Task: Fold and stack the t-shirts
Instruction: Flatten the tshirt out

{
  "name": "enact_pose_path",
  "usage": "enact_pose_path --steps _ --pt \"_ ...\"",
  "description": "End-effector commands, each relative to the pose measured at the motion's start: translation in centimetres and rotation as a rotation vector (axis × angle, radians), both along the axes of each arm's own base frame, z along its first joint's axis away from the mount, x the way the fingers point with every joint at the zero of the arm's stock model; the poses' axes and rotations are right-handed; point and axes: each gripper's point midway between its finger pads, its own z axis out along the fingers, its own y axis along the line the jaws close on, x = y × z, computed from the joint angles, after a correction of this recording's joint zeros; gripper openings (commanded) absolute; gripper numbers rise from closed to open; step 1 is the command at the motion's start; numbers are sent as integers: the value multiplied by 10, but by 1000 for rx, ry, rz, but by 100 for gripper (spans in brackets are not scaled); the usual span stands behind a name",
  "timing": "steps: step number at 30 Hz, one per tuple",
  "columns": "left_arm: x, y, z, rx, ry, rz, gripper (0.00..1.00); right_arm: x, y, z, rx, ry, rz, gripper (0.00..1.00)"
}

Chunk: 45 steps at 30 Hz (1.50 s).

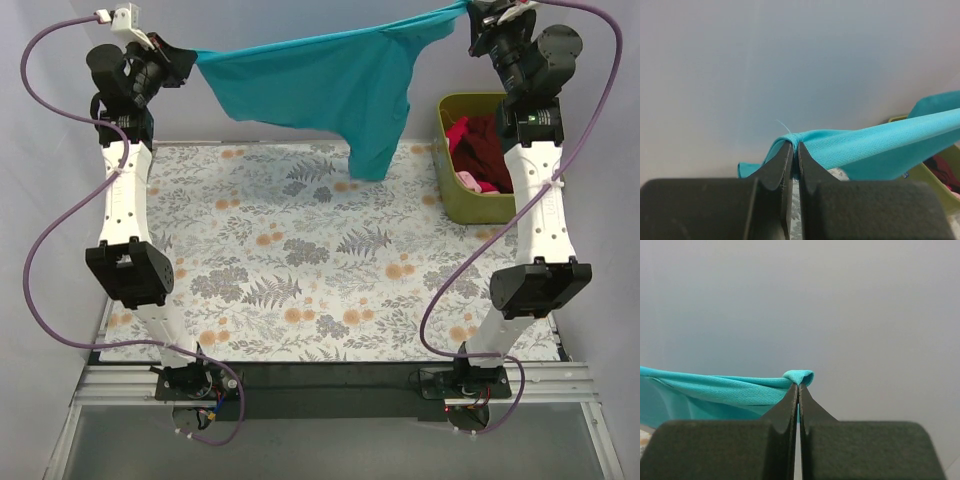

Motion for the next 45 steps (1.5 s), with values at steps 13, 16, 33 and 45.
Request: enact_pose_path --steps 13,16,33,45 --pt "-151 15 -284 410 516 -78 0 -133 -23 -283 -284 456 -35 1" --pt "-188 11 -331 439 653 -149 0 -166 -21 -348 -342 580 8 1" --pt "-331 7 -410 681 960 -487 0 -275 -24 -469 -756 946 279 1" --pt "-391 8 -401 836 936 -657 57 -336 -12 -447 -924 894 516 89"
